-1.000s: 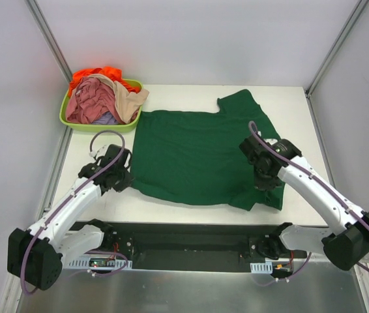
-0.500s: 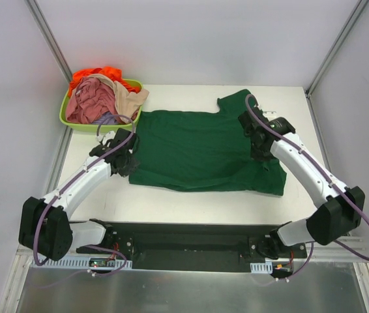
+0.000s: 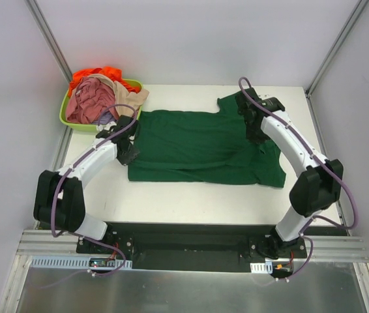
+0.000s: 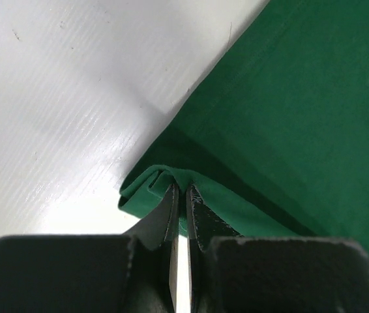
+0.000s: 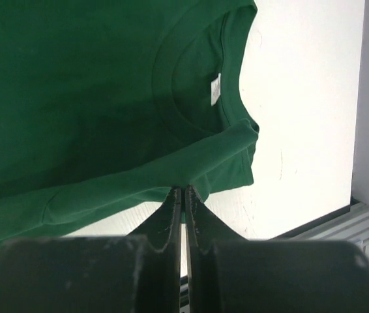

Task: Fold and stack the t-shirts
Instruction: Fold the flattened tshirt in 1/3 of the way

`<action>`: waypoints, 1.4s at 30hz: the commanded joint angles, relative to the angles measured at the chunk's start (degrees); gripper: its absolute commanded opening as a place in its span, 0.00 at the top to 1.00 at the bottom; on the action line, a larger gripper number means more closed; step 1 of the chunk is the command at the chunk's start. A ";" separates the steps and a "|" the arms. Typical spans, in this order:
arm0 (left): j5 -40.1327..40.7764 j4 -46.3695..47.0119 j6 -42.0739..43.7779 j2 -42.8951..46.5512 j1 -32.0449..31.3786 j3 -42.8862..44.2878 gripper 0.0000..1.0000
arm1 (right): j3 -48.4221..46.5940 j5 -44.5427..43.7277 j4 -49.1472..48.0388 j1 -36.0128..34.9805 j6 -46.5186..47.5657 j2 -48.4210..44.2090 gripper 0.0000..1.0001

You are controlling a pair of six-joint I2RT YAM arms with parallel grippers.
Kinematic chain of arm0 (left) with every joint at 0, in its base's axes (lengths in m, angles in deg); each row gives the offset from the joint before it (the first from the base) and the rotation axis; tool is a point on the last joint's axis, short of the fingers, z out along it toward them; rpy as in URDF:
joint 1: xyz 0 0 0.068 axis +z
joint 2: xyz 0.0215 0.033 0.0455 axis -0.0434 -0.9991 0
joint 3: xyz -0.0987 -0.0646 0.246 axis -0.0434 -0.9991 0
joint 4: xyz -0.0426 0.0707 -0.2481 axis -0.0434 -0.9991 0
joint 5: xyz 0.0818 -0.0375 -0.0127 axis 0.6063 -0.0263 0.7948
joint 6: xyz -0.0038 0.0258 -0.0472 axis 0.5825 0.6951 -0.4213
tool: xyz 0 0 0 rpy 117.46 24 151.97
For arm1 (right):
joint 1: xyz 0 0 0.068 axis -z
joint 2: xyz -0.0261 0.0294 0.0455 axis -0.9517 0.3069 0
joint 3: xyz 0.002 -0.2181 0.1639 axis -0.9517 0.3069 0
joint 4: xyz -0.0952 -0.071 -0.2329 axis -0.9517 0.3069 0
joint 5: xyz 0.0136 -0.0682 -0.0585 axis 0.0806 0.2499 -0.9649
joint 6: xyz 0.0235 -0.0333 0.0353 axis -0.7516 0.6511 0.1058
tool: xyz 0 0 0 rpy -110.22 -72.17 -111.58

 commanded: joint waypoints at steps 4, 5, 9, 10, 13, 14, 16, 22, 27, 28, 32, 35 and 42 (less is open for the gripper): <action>-0.34 0.16 2.03 -7.07 1.55 5.50 1.00 | -8.41 -1.62 0.84 2.19 2.33 7.71 0.98; -0.69 0.25 2.21 -8.04 1.64 6.29 1.00 | -9.03 -1.79 0.84 2.37 2.33 8.77 0.98; -1.66 0.25 3.09 -11.82 2.07 8.75 1.00 | -12.19 -2.59 1.28 3.51 2.85 12.28 0.98; -1.66 0.25 3.26 -12.44 2.16 8.93 0.98 | -12.99 -2.50 1.28 3.68 3.12 13.16 0.97; -1.48 0.25 3.62 -13.94 2.43 9.89 0.71 | -15.01 -2.85 1.98 4.39 2.60 15.45 0.97; -1.22 0.34 3.71 -14.29 2.43 10.16 0.59 | -15.36 -2.76 1.99 4.65 2.25 16.15 0.96; -0.78 0.25 4.14 -14.47 2.43 10.69 0.46 | -16.50 -2.24 1.90 5.18 2.16 17.64 0.95; 0.54 0.25 4.85 -11.92 2.52 11.13 0.01 | -23.26 0.22 1.55 7.20 2.94 24.59 0.89; -1.04 0.86 5.81 -8.85 2.52 9.64 0.01 | -29.06 5.31 -2.05 9.22 5.49 29.77 0.86; -1.65 1.04 6.16 -8.32 2.52 9.11 0.01 | -30.56 6.20 -2.23 9.75 5.93 30.74 0.85; -6.48 4.02 7.13 -5.07 2.43 5.51 0.01 | -31.82 8.76 0.48 11.24 6.56 29.18 0.60; -11.92 7.97 8.01 -3.13 2.08 1.56 0.01 | -18.50 11.02 -4.67 11.16 6.90 19.97 0.36; -25.11 19.04 11.17 -4.18 0.67 -2.85 0.01 | 17.72 36.04 -31.72 11.51 2.17 -1.14 0.04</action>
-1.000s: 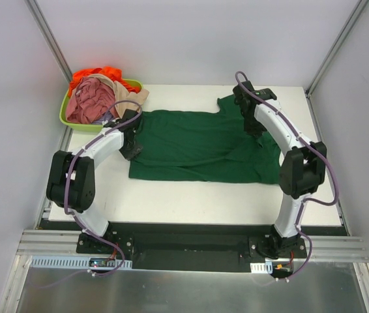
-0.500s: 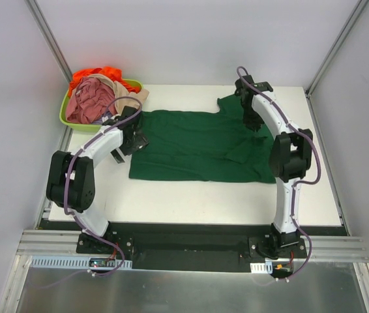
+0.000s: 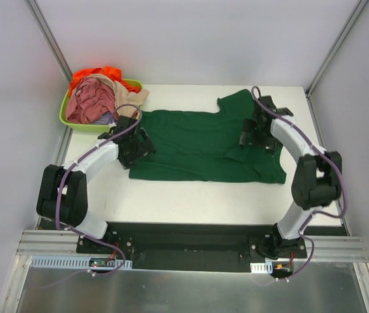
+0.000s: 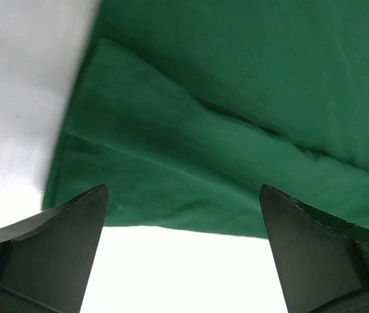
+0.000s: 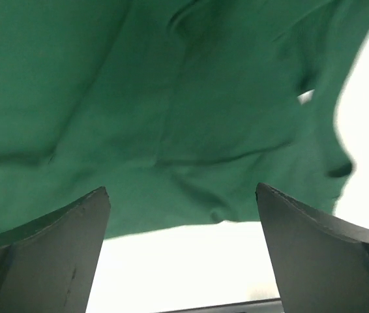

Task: Fold and stack the t-shirts
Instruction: Fold the flattened tshirt in 1/3 of the way

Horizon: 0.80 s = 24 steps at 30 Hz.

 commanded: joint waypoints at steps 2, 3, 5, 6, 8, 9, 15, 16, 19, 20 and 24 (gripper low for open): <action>-12.39 9.90 3.31 -2.50 -1.06 -1.10 0.01 | 17.65 23.72 -22.61 0.64 -6.66 -10.28 0.04; -13.62 10.69 3.05 -3.73 -1.14 -0.84 0.01 | 18.88 25.31 -23.94 0.91 -8.24 -9.66 0.04; -14.77 12.01 2.43 -5.32 -1.41 -0.92 0.01 | 20.03 27.51 -25.88 1.00 -10.61 -7.65 0.04; -14.77 12.28 2.34 -6.02 -1.50 -1.10 0.01 | 20.39 28.57 -27.02 1.00 -11.32 -6.59 0.04; -13.99 12.55 2.25 -6.64 -1.50 -1.53 0.01 | 20.48 29.46 -29.04 1.09 -12.47 -4.74 0.04; -13.20 12.46 2.17 -6.64 -1.50 -2.15 0.01 | 20.39 29.46 -29.66 1.09 -12.91 -3.95 0.04; -9.85 12.37 2.43 -6.47 -1.50 -4.79 0.01 | 19.86 27.79 -31.06 1.09 -14.23 -1.22 0.04; -9.50 12.37 2.60 -6.64 -1.41 -4.96 0.01 | 19.95 27.53 -31.59 1.18 -14.40 -0.78 0.04; -9.24 12.28 3.04 -7.08 -1.23 -5.58 0.01 | 19.95 26.65 -34.66 1.44 -16.24 0.62 0.04; -9.15 12.11 3.05 -7.26 -1.15 -5.93 0.01 | 20.04 26.91 -36.24 1.44 -16.95 1.15 0.04; -7.84 11.76 3.22 -7.00 -1.06 -6.81 0.01 | 20.13 29.28 -44.59 1.53 -21.69 3.00 0.03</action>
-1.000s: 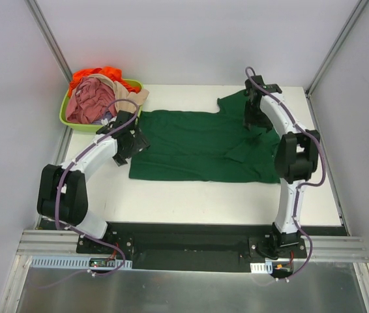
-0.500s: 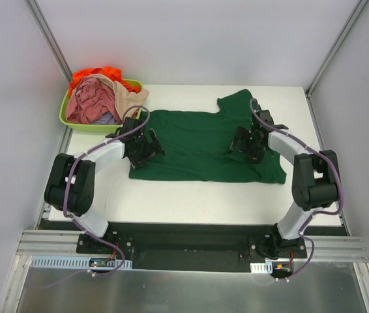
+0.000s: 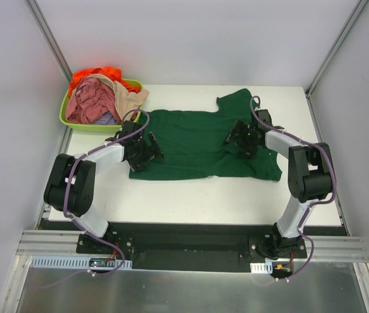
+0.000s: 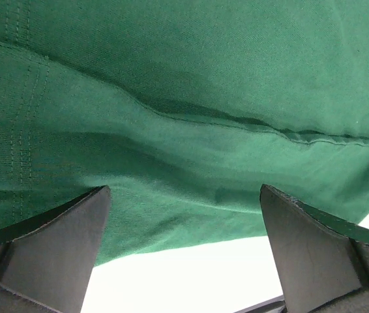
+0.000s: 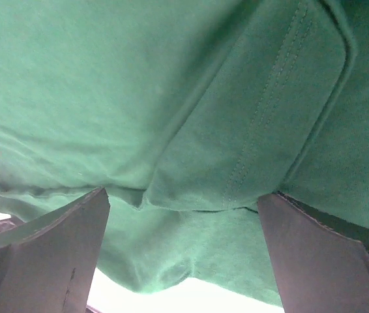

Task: Fold and stack the t-shirts
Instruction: Fold the flattened tshirt in 1/3 of the way

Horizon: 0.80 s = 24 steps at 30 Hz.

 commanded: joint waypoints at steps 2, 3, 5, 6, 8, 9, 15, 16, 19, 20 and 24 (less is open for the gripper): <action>4.47 -1.42 1.91 -0.04 -0.03 -2.66 0.01 | -0.75 2.66 -15.67 0.28 -7.56 3.29 0.02; 4.91 -1.60 2.00 0.13 -0.03 -2.83 0.01 | -1.01 2.75 -17.78 0.28 -8.88 3.46 0.01; 5.88 -2.13 2.17 0.31 -0.03 -3.01 0.01 | -2.59 2.58 -19.73 0.28 -10.73 3.99 0.01; 6.58 -2.39 2.17 0.31 -0.03 -3.01 0.01 | -3.64 2.49 -20.17 0.28 -11.08 4.51 0.01; 7.46 -2.83 2.44 0.31 -0.03 -2.92 0.01 | -5.58 2.58 -20.18 0.19 -11.44 5.22 0.01; 7.73 -3.18 2.44 0.22 -0.03 -2.92 0.01 | -6.02 2.49 -20.18 0.19 -11.44 5.39 0.01; 9.40 -4.24 2.96 0.22 -0.03 -2.40 0.01 | -4.18 3.72 -19.47 -0.42 -10.04 2.50 0.03; 9.49 -4.15 2.88 0.22 -0.03 -2.22 0.01 | -4.44 3.81 -19.21 -0.77 -9.16 2.58 0.03; 9.49 -4.33 3.14 0.40 -0.03 -2.13 0.01 | -9.61 5.21 -14.48 -1.04 -6.61 6.34 0.03; 9.31 -4.33 3.23 0.57 -0.03 -2.13 0.01 | -11.45 5.65 -14.03 -1.12 -6.26 7.58 0.03; 9.14 -4.41 3.40 1.10 -0.03 -2.48 0.01 | -17.44 5.13 -12.02 -2.18 -5.29 11.89 0.03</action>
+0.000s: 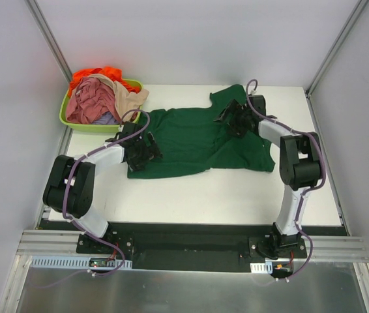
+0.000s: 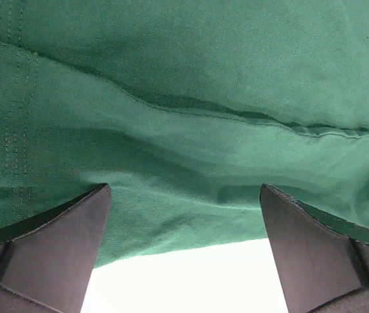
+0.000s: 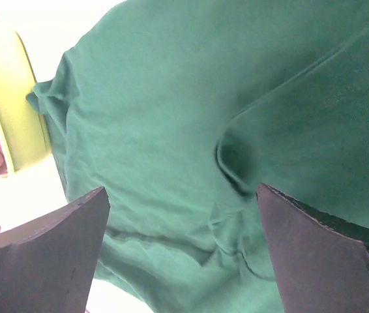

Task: Fold and stack the t-shirts
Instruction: Fold the flattened tshirt in 1/3 of the way

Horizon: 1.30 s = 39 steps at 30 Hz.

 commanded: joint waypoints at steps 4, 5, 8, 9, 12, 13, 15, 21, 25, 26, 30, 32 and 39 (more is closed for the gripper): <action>4.39 -4.81 2.97 0.86 0.01 -2.09 0.01 | -14.76 -0.24 7.92 -1.66 5.76 6.69 0.03; 4.57 -4.81 3.06 0.95 0.01 -2.18 0.01 | -16.18 0.03 9.68 -1.74 6.55 7.22 0.03; 4.92 -5.07 3.32 1.39 0.01 -2.36 0.01 | -17.69 -1.45 15.04 -1.66 10.85 5.21 0.03; 4.92 -5.16 3.49 1.56 0.01 -2.44 0.01 | -16.90 -3.29 16.71 -1.66 12.87 3.11 0.03; 4.75 -5.16 3.58 1.83 0.01 -2.79 0.01 | -11.65 -10.93 23.04 -0.69 17.45 -5.57 0.00; 4.75 -5.25 3.58 1.83 0.01 -2.88 0.01 | -8.84 -13.83 24.45 -0.08 17.98 -8.65 0.04; 4.40 -5.25 3.67 1.92 0.01 -2.97 0.01 | -1.99 -16.22 24.82 0.89 18.60 -16.21 0.04; 3.60 -5.25 3.85 0.78 -0.07 -1.74 0.01 | 12.98 -9.91 23.24 1.77 17.20 -19.33 0.04; 4.30 -5.25 3.85 0.77 -0.07 -2.00 0.01 | 14.39 -8.85 23.58 4.49 13.17 -14.49 0.03; 4.66 -5.25 3.85 0.77 -0.07 -2.09 0.01 | 15.44 -9.80 23.41 5.19 11.59 -14.49 0.02; 4.22 -6.13 3.15 1.30 -0.07 -3.41 0.01 | 21.93 -13.77 22.97 8.27 7.62 -17.99 0.04; 4.13 -6.56 2.71 1.91 -0.08 -4.37 0.01 | 25.54 -13.16 22.53 9.85 7.18 -20.01 0.04; -0.97 -10.69 2.00 6.74 -0.16 -10.43 0.01 | 36.70 -10.00 23.05 14.51 8.67 -28.36 0.04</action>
